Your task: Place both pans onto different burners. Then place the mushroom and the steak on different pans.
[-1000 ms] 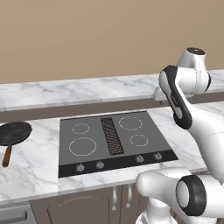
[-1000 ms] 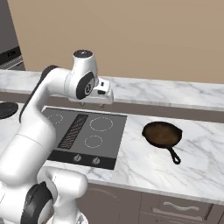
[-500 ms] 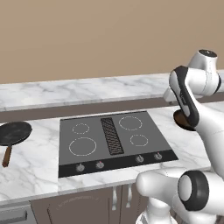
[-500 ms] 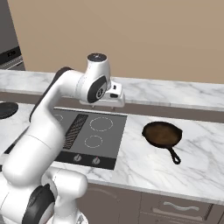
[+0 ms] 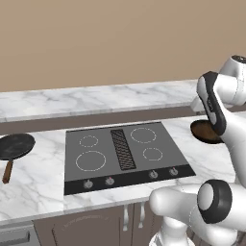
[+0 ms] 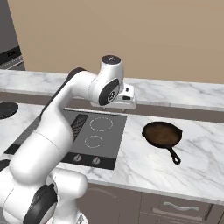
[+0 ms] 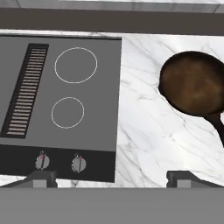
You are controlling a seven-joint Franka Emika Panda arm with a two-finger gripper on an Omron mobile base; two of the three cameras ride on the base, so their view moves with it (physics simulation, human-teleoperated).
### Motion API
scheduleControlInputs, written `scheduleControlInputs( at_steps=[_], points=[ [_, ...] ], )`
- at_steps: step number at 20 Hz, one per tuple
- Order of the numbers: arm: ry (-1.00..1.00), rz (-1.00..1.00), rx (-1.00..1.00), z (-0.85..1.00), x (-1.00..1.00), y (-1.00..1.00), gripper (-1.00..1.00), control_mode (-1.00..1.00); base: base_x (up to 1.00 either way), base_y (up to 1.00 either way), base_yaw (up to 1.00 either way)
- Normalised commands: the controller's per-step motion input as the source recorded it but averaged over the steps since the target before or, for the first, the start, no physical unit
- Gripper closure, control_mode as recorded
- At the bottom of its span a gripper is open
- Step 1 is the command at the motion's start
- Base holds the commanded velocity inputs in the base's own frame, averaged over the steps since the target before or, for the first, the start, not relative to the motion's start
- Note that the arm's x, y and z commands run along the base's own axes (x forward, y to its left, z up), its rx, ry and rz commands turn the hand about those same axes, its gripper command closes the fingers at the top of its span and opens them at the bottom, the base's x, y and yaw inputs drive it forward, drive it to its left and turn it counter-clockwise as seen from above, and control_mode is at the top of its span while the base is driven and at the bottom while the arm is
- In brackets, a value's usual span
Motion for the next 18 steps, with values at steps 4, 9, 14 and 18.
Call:
scheduleControlInputs(
  at_steps=[4,9,14,18],
  points=[
    [0.0,0.0,0.0,-0.12,0.0,-0.4,-1.0,-1.0,0.0,0.0,0.0],
    [0.0,0.0,0.0,-0.21,0.0,-0.38,-1.0,-1.0,0.0,0.0,0.0],
    [0.0,0.0,0.0,-0.28,0.0,-0.34,-1.0,-1.0,0.0,0.0,0.0],
    [0.0,0.0,0.0,-0.29,0.0,-0.32,-1.0,-1.0,0.0,0.0,0.0]
  ],
)
